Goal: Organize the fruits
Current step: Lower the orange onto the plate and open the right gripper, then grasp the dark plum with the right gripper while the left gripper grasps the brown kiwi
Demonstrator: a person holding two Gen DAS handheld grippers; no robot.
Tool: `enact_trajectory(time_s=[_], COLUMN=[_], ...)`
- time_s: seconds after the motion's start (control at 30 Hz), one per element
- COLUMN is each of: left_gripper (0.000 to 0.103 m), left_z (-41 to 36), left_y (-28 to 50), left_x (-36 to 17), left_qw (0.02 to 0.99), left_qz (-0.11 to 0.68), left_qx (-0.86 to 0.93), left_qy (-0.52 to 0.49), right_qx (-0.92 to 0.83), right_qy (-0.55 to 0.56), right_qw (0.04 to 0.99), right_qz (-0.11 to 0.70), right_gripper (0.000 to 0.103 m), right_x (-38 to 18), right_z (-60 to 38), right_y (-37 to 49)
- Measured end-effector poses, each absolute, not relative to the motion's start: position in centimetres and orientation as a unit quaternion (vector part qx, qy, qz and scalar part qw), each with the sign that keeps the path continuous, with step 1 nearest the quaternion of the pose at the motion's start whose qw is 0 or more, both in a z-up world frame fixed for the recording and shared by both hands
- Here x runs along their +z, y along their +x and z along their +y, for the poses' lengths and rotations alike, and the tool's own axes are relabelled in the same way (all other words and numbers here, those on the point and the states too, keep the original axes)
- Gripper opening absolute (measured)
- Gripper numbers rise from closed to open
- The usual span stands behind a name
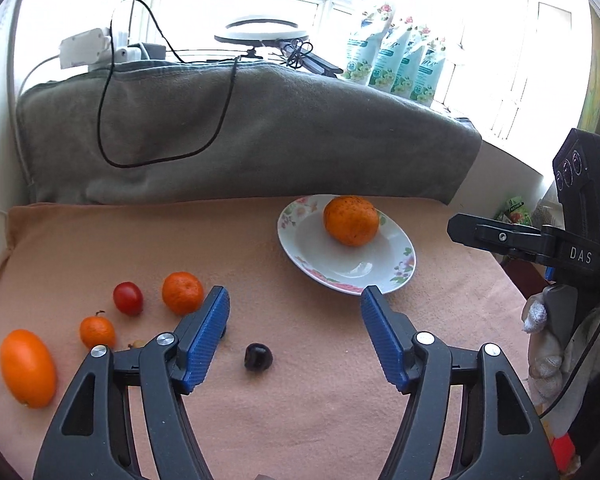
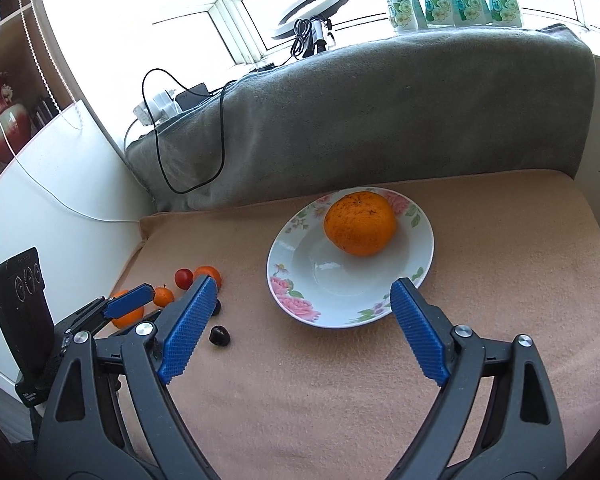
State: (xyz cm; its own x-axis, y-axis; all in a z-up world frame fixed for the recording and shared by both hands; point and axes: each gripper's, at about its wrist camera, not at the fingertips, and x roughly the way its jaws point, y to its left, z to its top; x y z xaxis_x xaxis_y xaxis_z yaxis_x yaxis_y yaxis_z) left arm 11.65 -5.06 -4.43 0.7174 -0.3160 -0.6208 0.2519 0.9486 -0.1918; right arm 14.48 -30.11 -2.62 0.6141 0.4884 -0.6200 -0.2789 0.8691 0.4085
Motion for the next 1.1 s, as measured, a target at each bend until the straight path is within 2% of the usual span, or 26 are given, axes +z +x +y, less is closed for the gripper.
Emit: enact_trajectory(time_s=[0.43, 0.8, 1.0, 1.1], left_gripper=[0.068, 0.068, 0.057, 0.054], left_z=[3.1, 5.8, 5.9, 5.7], left_y=[7.8, 5.9, 6.3, 6.7], left_x=[-5.7, -8.1, -8.9, -9.4], left_qw=[0.931, 0.922, 0.918, 0.915], left_qz=[0.346, 0.370, 0.374, 0.379], left_qx=[-0.079, -0.059, -0.071, -0.078], left_qy=[-0.084, -0.099, -0.110, -0.112], right_qx=[0.256, 0.283, 0.290, 0.291], right_qy=[0.076, 0.033, 0.025, 0.016], right_qw=[0.883, 0.873, 0.867, 0.865], right_qz=[0.386, 0.395, 0.405, 0.408], right_gripper=[0.091, 0.091, 0.090, 0.085], right_x=[-3.9, -4.9, -5.7, -6.1], right_z=[-24.7, -20.8, -19.4, -18.9], right_y=[12.9, 12.1, 12.0, 11.9])
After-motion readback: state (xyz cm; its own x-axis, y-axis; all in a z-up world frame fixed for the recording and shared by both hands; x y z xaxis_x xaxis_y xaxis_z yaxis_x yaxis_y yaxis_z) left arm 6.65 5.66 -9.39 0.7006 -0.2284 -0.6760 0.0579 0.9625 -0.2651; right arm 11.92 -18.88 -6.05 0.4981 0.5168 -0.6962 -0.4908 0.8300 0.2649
